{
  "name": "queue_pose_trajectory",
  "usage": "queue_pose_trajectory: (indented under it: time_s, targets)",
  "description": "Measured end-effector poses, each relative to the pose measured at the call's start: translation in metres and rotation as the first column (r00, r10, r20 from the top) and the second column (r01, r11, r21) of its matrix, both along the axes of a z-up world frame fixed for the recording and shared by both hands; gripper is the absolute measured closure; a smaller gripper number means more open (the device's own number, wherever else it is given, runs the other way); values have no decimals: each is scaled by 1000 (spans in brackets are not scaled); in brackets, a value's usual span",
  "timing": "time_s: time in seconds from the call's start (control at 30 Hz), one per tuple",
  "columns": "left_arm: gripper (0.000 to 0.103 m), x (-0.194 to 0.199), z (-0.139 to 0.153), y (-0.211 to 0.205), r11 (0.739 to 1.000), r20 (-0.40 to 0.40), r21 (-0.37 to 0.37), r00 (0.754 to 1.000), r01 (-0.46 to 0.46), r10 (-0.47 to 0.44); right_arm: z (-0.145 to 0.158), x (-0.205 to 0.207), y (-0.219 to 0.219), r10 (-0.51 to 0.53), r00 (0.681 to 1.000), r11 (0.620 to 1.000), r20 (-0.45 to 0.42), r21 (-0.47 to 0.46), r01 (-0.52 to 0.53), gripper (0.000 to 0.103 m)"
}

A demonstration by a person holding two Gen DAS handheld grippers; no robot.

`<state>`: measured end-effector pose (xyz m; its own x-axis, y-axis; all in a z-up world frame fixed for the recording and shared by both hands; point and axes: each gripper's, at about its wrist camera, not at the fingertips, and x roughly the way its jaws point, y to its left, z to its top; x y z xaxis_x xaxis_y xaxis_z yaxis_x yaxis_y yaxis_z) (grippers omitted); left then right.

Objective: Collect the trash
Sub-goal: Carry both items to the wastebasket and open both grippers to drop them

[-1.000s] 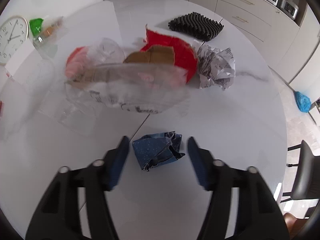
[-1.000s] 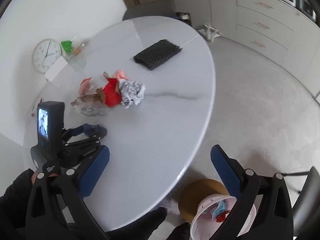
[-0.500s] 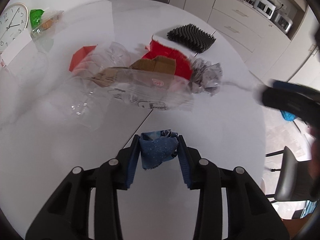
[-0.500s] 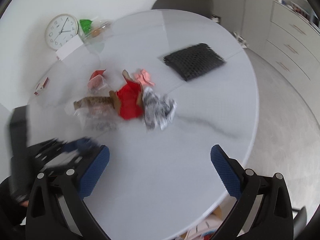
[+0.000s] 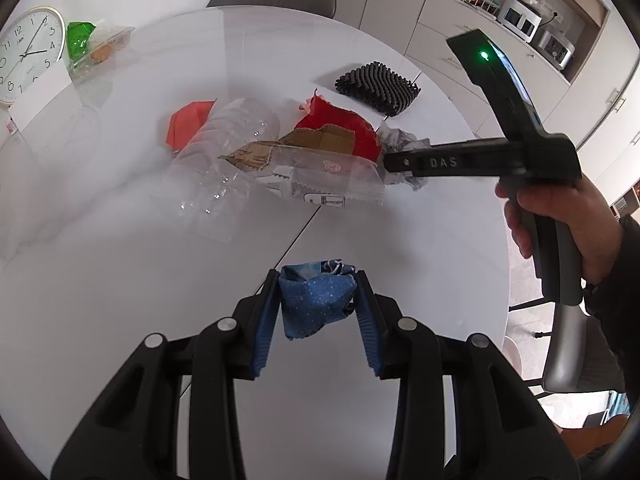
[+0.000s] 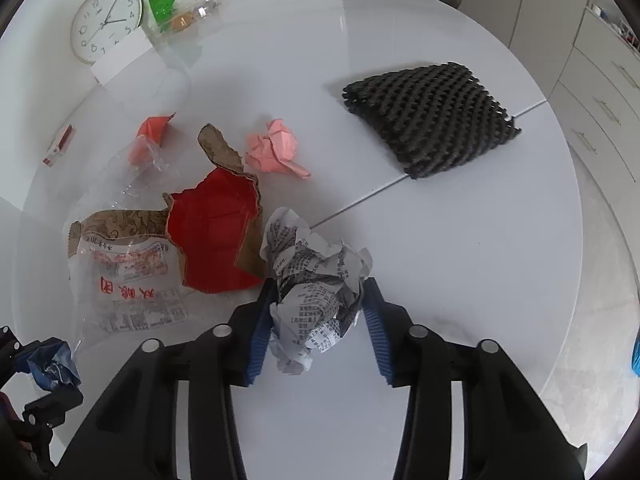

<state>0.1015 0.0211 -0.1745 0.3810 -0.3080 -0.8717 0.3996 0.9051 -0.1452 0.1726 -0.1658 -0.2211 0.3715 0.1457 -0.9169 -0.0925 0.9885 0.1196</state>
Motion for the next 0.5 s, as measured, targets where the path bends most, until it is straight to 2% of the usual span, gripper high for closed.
queue_pose_trajectory:
  time_s: [0.13,0.23,0.4,0.5]
  targets:
    - [66,0,4,-6,1000,4,-7,1000,13,-13,12,-22,-13,-41,999,998,18,49,40,62]
    - [66,-4,11,-18,999,10,-7,999,46,-46,29,-54,-28,-83,996,994,44,78,79,62]
    - [66,-22,25,-54,988,43,-3,987,157,-156,53,-129,-65,-185,981,979,54,94,180,62]
    - [66,-38,31,-86,966,56,1,965,257,-257,58,-174,-83,-258,965,963,38,90,254,62]
